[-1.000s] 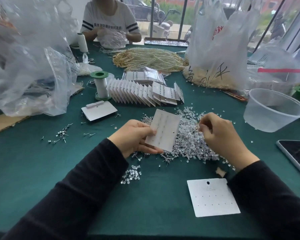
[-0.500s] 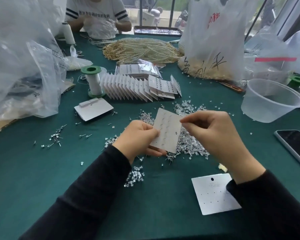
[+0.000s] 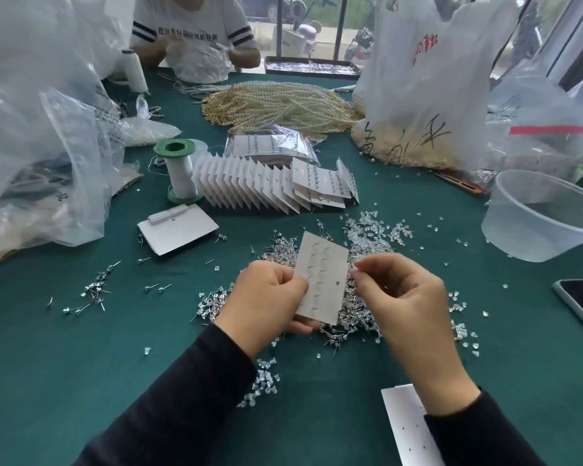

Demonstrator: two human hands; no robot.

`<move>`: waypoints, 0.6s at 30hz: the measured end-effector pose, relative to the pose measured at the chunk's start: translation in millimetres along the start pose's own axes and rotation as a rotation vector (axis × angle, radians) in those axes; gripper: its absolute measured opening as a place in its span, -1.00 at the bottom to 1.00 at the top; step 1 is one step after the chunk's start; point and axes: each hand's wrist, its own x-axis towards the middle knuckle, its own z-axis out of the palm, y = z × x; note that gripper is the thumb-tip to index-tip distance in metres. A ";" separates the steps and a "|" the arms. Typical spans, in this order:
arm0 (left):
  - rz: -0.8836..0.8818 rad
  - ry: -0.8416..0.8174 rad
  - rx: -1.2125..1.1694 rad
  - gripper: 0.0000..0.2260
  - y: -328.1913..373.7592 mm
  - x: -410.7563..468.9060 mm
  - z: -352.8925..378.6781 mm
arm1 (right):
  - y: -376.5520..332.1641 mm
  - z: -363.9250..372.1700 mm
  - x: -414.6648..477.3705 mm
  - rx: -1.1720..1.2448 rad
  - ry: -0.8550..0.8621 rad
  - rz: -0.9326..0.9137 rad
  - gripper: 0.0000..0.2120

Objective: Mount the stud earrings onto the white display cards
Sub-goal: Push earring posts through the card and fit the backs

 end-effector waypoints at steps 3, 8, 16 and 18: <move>0.019 0.009 0.033 -0.77 -1.4 0.1 1.5 | -2.1 0.7 -3.0 -0.083 -0.011 -0.090 -0.78; 0.043 0.029 0.079 -0.77 -4.8 -1.7 2.7 | -2.5 2.4 -4.7 -0.052 0.016 -0.080 -0.80; 0.100 0.028 0.154 -0.75 -6.0 -3.9 6.2 | -4.3 7.4 -9.8 -0.157 0.015 -0.168 -0.80; 0.111 0.029 0.170 -0.75 -5.7 -4.3 6.6 | -3.7 6.9 -9.6 -0.125 0.022 -0.136 -0.79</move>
